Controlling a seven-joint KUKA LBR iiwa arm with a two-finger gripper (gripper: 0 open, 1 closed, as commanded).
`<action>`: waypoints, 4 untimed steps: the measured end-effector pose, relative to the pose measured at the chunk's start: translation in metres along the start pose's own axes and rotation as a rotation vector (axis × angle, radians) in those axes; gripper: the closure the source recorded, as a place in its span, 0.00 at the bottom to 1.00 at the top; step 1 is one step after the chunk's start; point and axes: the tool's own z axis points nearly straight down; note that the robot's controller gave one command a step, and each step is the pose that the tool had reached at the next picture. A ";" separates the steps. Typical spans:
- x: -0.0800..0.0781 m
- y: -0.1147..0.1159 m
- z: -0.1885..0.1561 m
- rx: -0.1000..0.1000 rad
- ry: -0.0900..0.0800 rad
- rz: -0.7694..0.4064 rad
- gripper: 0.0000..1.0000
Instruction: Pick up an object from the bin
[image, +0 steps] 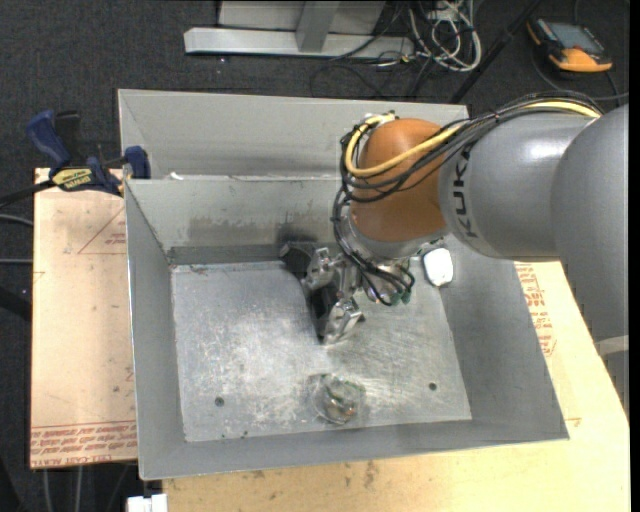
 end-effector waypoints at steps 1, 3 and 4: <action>0.002 -0.001 -0.005 0.002 0.014 -0.003 1.00; 0.007 -0.005 -0.050 0.011 0.014 -0.255 1.00; 0.016 -0.025 -0.065 0.019 -0.018 -0.136 1.00</action>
Offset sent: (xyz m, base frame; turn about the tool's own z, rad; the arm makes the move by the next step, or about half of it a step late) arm -0.0180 -0.0103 0.0043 -0.2628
